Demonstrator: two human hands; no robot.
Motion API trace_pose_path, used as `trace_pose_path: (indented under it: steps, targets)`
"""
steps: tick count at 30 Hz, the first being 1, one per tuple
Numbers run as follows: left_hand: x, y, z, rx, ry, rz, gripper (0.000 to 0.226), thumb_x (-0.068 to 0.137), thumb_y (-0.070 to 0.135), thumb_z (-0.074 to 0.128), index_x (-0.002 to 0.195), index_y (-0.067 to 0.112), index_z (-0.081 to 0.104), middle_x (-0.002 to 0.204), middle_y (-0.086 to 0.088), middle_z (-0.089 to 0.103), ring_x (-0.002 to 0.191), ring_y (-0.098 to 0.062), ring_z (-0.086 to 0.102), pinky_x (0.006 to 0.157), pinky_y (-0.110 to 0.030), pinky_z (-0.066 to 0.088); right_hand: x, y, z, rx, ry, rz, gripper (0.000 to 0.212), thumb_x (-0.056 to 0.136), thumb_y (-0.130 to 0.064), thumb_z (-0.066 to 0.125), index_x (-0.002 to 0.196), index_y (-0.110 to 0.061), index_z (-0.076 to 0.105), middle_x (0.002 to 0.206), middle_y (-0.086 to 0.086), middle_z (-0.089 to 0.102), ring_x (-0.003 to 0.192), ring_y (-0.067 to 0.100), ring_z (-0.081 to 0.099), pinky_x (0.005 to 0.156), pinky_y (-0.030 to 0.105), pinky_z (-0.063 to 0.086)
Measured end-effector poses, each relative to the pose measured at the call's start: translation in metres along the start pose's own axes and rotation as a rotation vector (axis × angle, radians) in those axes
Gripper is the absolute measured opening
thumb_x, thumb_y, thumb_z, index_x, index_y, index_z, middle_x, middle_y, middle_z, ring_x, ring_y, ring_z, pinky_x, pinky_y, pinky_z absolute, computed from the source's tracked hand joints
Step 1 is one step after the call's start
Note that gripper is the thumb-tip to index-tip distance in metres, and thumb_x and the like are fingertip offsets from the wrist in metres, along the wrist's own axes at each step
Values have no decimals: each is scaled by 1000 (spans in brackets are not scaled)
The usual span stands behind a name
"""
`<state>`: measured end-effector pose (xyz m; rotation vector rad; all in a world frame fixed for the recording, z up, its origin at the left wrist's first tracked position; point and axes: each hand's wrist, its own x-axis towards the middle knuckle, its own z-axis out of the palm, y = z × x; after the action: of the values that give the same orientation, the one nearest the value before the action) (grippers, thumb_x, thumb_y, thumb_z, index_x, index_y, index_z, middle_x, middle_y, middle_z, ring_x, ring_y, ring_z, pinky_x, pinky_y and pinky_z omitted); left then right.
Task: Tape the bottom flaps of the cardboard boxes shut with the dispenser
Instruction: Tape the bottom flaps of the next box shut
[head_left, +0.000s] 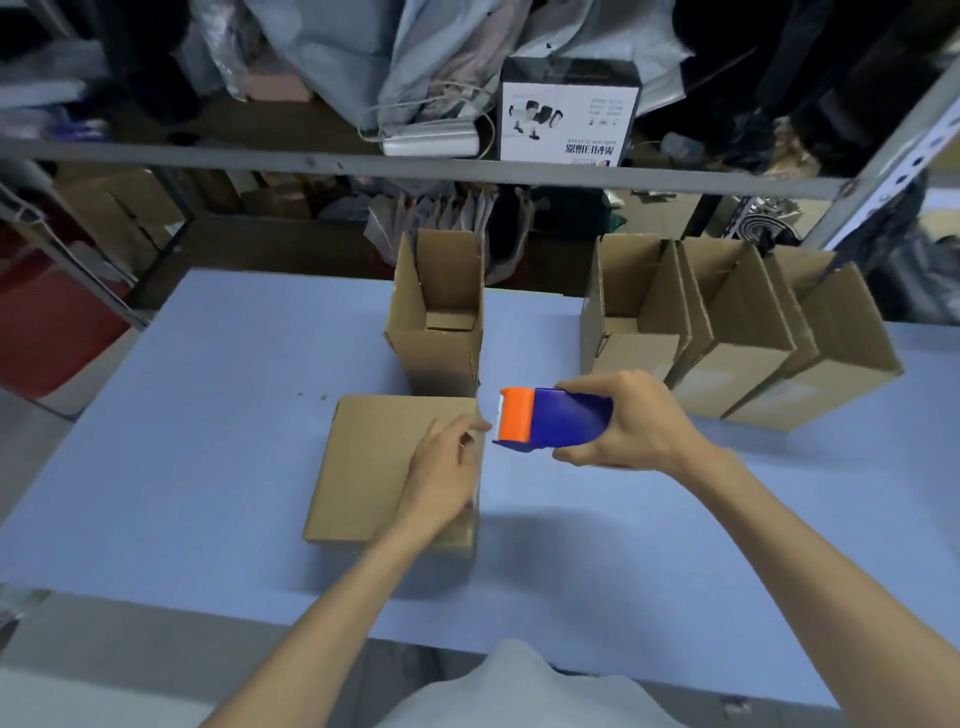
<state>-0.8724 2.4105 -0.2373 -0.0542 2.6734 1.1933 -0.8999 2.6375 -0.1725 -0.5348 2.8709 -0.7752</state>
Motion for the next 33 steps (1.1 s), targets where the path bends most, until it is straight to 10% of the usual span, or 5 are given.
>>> trace_pose_path:
  steps: [3,14,23,33]
  targets:
    - [1,26,-19,-809,-101,-292,26,99,26,46,102,13,68,99,-10,72,78,-14,68,68,-25,53,-11,-5,-2,152,29,11,69,59,-47,86,119,-25,62,104,-14,68,88,8,63,69,19,54]
    - [2,29,-36,-1125,-324,-300,27,96,25,56,80,19,77,77,4,70,69,-6,62,62,-17,52,-15,-16,6,430,89,54,67,56,-42,90,115,-29,60,103,-22,63,93,4,62,67,20,57]
    - [11,29,-44,-1215,-341,-451,30,99,23,50,87,10,73,80,-5,70,66,-13,65,61,-22,51,-10,-12,6,539,80,71,67,49,-58,81,109,-46,53,105,-28,61,101,-4,58,61,10,51]
    - [19,26,-39,-471,17,-235,12,86,9,69,96,7,75,94,-6,74,82,-16,71,69,-23,58,5,-5,18,316,27,-18,74,57,-43,89,122,-26,58,111,-18,63,96,6,62,69,16,56]
